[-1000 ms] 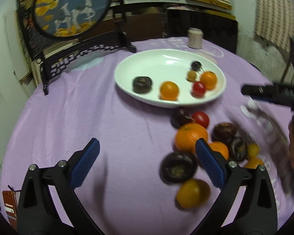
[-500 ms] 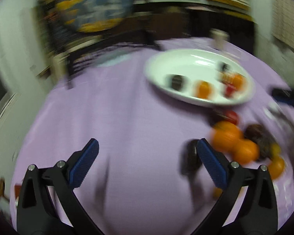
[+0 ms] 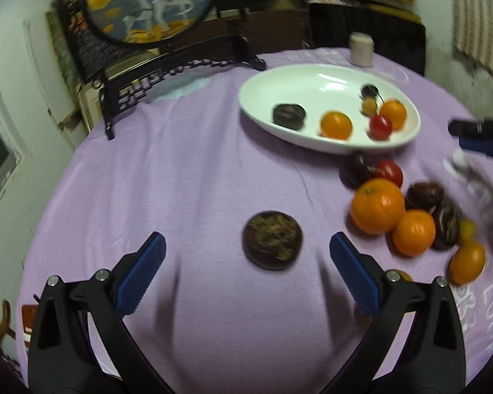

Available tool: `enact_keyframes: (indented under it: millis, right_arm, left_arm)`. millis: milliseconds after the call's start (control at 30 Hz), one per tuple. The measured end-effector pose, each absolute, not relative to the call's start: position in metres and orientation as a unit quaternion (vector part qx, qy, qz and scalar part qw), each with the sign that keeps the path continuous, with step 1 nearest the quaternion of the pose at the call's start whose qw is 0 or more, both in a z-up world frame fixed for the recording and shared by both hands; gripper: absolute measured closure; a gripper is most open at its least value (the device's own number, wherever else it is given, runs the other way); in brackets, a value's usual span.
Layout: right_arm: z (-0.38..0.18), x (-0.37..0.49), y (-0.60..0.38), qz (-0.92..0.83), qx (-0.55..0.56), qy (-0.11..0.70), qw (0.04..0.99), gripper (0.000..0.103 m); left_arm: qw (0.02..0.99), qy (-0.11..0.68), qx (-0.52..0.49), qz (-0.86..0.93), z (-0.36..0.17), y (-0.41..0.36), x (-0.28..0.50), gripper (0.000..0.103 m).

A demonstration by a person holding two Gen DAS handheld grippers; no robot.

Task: Organize fruits
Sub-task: 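Move the left gripper to another dark round fruit and close on it, then grasp a brown date with the right gripper while the left lifts its fruit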

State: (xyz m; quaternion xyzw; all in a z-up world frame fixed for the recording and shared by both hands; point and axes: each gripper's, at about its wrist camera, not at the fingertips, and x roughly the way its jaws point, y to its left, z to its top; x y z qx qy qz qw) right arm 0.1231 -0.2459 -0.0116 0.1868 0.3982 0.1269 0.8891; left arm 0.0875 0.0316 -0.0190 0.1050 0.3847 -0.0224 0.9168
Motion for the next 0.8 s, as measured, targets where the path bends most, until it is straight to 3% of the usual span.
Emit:
enact_keyframes:
  millis: [200,300,367,467,800]
  right_arm:
    - [-0.011,0.121,-0.243,0.13,0.184,0.398,0.89,0.033]
    - [-0.011,0.12,-0.241,0.132,0.18,0.398,0.89,0.033]
    - [-0.011,0.12,-0.24,0.134,0.177,0.399,0.889,0.033]
    - [-0.011,0.119,-0.234,0.143,0.168,0.402,0.889,0.033]
    - [-0.02,0.115,-0.203,0.213,0.128,0.439,0.864,0.036]
  left_arm:
    - [0.91,0.403,0.089,-0.034,-0.026,0.035,0.095,0.004]
    - [0.909,0.408,0.078,-0.045,-0.028,0.035,0.095,0.012]
    - [0.907,0.411,0.075,-0.051,-0.03,0.034,0.097,0.021]
    - [0.9,0.428,0.047,-0.076,-0.035,0.036,0.103,0.057]
    - [0.9,0.429,0.03,-0.066,-0.035,0.044,0.106,0.058]
